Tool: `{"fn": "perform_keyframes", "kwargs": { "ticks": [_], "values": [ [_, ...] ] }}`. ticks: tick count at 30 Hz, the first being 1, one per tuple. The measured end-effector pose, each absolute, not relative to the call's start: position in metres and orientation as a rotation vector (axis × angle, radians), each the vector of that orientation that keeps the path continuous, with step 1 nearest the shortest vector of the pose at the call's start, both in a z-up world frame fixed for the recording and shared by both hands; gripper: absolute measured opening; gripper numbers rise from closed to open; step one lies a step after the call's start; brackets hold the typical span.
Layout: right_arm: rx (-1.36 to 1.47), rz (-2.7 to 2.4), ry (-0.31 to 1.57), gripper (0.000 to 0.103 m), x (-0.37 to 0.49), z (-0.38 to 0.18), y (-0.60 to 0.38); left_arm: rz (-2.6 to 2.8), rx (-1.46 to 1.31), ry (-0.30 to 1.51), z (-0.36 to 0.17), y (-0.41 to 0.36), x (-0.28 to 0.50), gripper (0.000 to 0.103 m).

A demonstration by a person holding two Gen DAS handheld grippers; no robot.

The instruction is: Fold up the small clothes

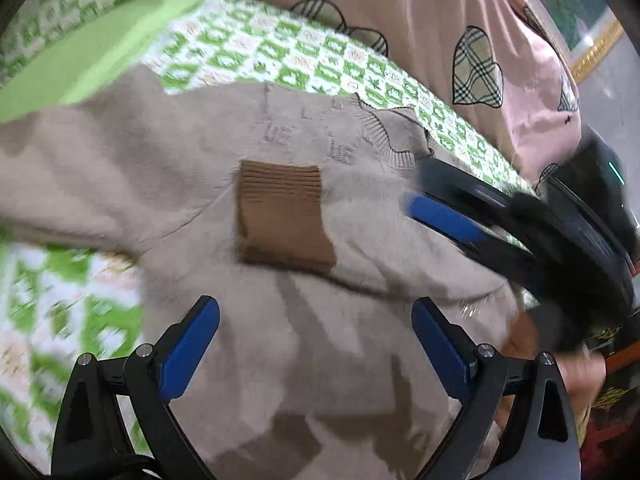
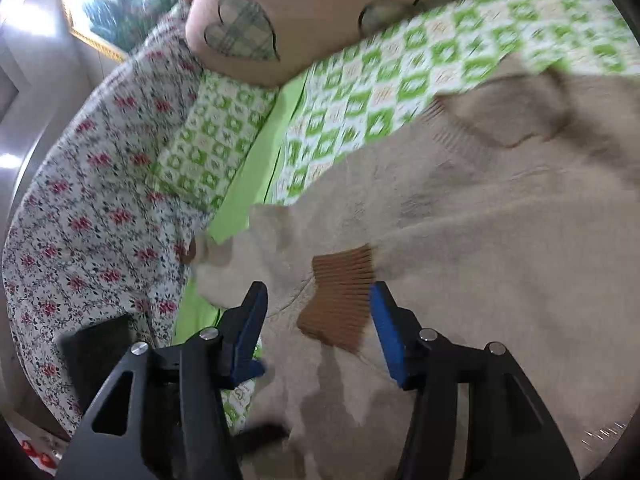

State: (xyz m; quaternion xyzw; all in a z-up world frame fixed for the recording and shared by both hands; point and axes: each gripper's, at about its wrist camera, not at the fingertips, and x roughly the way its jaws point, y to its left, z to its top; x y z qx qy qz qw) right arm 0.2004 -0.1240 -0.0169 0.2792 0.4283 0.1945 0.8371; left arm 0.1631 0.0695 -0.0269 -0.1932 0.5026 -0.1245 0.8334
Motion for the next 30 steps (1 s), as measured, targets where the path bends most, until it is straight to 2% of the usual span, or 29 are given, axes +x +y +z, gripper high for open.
{"fn": "perform_keyframes", "kwargs": {
  "ticks": [3, 6, 7, 8, 9, 10, 13, 16, 23, 26, 30],
  "values": [
    [0.598, 0.345, 0.854, 0.056, 0.172, -0.003, -0.152, -0.275, -0.451, 1.093, -0.043, 0.066, 0.191, 0.096],
    [0.615, 0.255, 0.82, 0.057, 0.14, 0.003, -0.186, -0.258, -0.455, 1.072, -0.053, 0.064, 0.209, 0.08],
    [0.623, 0.221, 0.812, 0.057, 0.129, 0.003, -0.199, -0.252, -0.448, 1.056, -0.054, 0.064, 0.213, 0.068],
    [0.633, 0.187, 0.807, 0.058, 0.12, 0.003, -0.209, -0.248, -0.439, 1.042, -0.055, 0.063, 0.216, 0.047],
    [0.652, 0.146, 0.798, 0.058, 0.109, 0.003, -0.223, -0.259, -0.44, 1.037, -0.056, 0.061, 0.219, 0.032],
    [0.672, 0.113, 0.785, 0.058, 0.099, 0.002, -0.235, -0.277, -0.456, 1.042, -0.059, 0.06, 0.223, 0.008],
    [0.703, 0.039, 0.759, 0.058, 0.082, 0.002, -0.262, -0.27, -0.434, 0.991, -0.048, 0.057, 0.218, 0.007],
    [0.688, -0.027, 0.736, 0.058, 0.07, 0.008, -0.283, -0.251, -0.386, 0.865, -0.024, 0.062, 0.199, 0.008],
    [0.605, -0.182, 0.77, 0.058, 0.087, 0.007, -0.337, -0.239, -0.373, 0.947, -0.053, 0.069, 0.204, 0.008],
    [0.549, -0.221, 0.808, 0.064, 0.108, 0.003, -0.353, -0.232, -0.379, 0.97, -0.062, 0.071, 0.204, 0.012],
    [0.506, -0.222, 0.905, 0.065, 0.149, -0.017, -0.367, -0.234, -0.387, 0.97, -0.061, 0.073, 0.201, 0.016]
  ]
}}
